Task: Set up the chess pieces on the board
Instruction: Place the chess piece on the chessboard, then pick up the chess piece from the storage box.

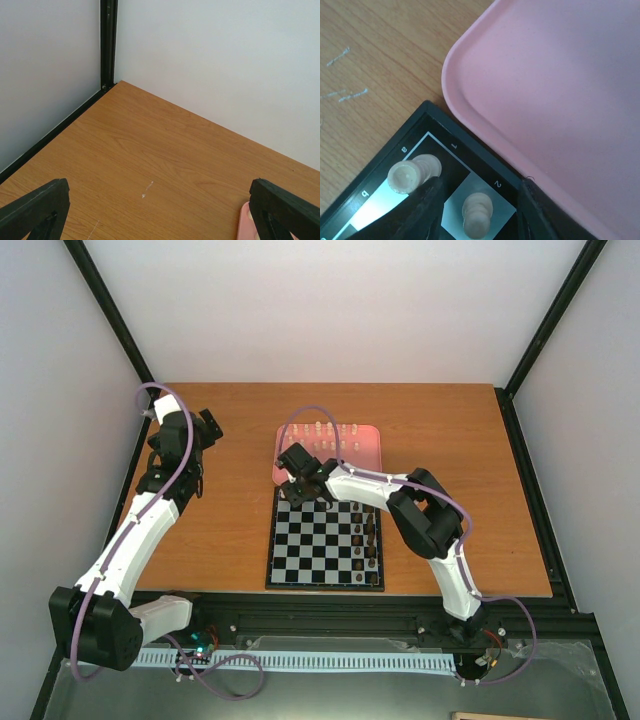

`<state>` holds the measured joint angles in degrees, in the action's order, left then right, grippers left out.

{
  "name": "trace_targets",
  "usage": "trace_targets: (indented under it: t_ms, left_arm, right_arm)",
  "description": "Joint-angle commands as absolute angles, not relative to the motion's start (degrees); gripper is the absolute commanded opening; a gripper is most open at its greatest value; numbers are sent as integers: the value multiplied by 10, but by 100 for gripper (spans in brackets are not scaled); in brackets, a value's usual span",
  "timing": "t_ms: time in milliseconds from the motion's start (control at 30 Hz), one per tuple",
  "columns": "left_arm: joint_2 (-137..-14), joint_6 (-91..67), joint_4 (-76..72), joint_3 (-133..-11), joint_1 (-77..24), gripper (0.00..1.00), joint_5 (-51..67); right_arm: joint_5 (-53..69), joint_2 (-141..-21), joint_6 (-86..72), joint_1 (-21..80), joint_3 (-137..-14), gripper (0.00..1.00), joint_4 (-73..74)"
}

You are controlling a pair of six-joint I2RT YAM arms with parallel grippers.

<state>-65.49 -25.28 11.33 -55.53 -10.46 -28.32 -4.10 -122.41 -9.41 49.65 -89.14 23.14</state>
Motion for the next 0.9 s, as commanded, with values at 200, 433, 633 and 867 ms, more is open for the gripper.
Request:
trace_targets:
  t_ms: [200,433,633,867]
  left_arm:
    - [-650,-254,105,-559,-105,100,-285]
    - [-652,-255,105,-559,-105,100,-285]
    - [-648,-254,105,-559,-105,100,-284]
    - [-650,-254,105,-559,-105,100,-282]
  right_arm:
    - [-80,-1172,-93,501,-870,50,214]
    - [-109,-1134,-90,500,-860,52,207]
    - [-151,-1111,-93,458,-859,53,203]
    - [-163,-1141,-89,349,-895,51,215]
